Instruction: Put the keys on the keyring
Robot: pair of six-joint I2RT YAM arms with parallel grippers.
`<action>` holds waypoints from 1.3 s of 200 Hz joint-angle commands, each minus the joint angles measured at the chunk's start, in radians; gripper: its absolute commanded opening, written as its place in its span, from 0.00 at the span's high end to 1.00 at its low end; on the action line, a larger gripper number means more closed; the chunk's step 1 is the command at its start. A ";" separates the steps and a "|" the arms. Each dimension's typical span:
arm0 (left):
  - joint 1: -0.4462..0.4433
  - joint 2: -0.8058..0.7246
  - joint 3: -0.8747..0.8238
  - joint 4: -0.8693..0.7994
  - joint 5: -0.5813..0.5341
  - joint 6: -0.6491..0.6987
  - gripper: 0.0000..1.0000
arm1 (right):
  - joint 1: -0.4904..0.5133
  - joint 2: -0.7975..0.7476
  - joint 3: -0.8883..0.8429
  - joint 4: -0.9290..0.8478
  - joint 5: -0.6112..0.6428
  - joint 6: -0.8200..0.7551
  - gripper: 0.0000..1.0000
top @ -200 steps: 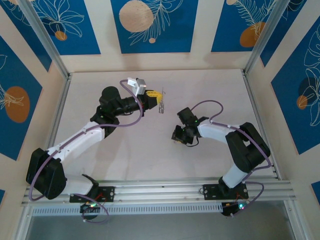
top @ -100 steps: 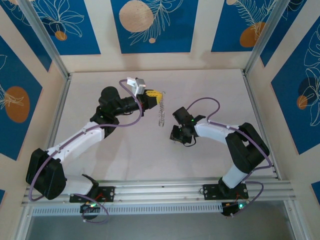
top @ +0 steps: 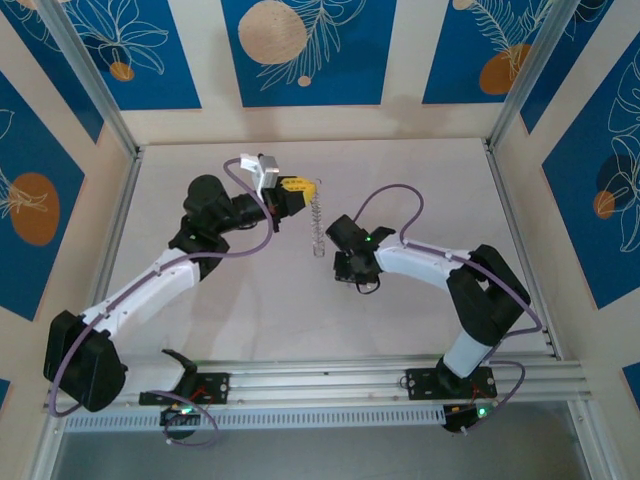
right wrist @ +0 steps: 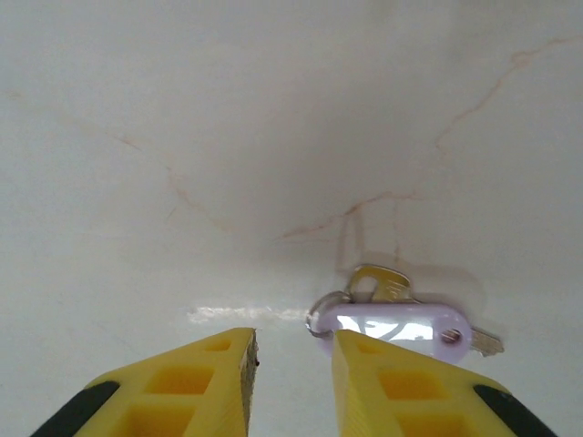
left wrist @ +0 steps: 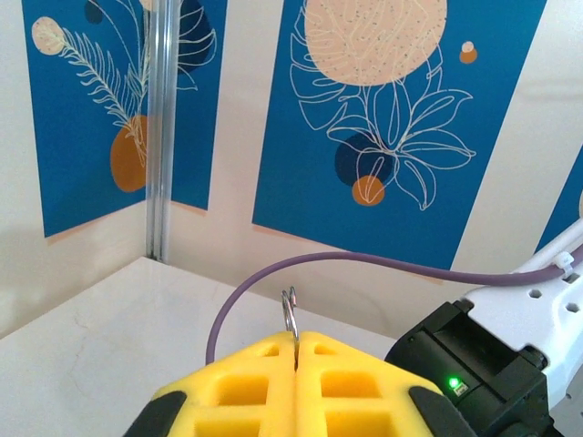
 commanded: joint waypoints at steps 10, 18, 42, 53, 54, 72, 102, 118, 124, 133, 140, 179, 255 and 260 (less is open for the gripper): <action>0.026 -0.046 -0.016 0.025 -0.002 0.023 1.00 | 0.016 0.048 0.035 -0.060 0.070 -0.014 0.71; 0.029 -0.052 -0.019 0.025 -0.002 0.021 1.00 | 0.018 0.055 0.035 -0.061 0.075 -0.015 0.71; 0.037 -0.064 -0.025 0.025 -0.002 0.019 1.00 | 0.021 0.082 0.038 -0.062 0.088 -0.018 0.71; 0.039 -0.066 -0.027 0.026 0.000 0.018 1.00 | 0.024 0.092 0.042 -0.063 0.096 -0.022 0.72; 0.039 -0.066 -0.027 0.026 0.001 0.017 1.00 | 0.024 0.092 0.042 -0.063 0.097 -0.022 0.71; 0.042 -0.068 -0.027 0.026 0.002 0.016 1.00 | 0.028 0.106 0.049 -0.063 0.105 -0.024 0.72; 0.043 -0.065 -0.028 0.029 0.004 0.011 1.00 | 0.032 0.116 0.058 -0.063 0.112 -0.029 0.72; 0.043 -0.063 -0.027 0.032 0.005 0.010 1.00 | 0.031 0.118 0.059 -0.062 0.115 -0.031 0.73; 0.043 -0.062 -0.027 0.033 0.005 0.009 1.00 | 0.032 0.120 0.059 -0.062 0.117 -0.031 0.73; 0.043 -0.060 -0.027 0.035 0.007 0.007 1.00 | 0.031 0.122 0.059 -0.062 0.117 -0.033 0.73; 0.044 -0.059 -0.027 0.037 0.008 0.005 1.00 | 0.031 0.123 0.060 -0.061 0.119 -0.034 0.73; 0.043 -0.056 -0.027 0.040 0.011 0.000 1.00 | 0.031 0.132 0.063 -0.062 0.119 -0.036 0.78; 0.043 -0.051 -0.026 0.040 0.013 -0.003 1.00 | 0.032 0.090 0.047 -0.069 0.127 -0.037 0.95; 0.044 -0.051 -0.026 0.040 0.013 -0.003 1.00 | 0.030 0.085 0.046 -0.070 0.127 -0.037 0.97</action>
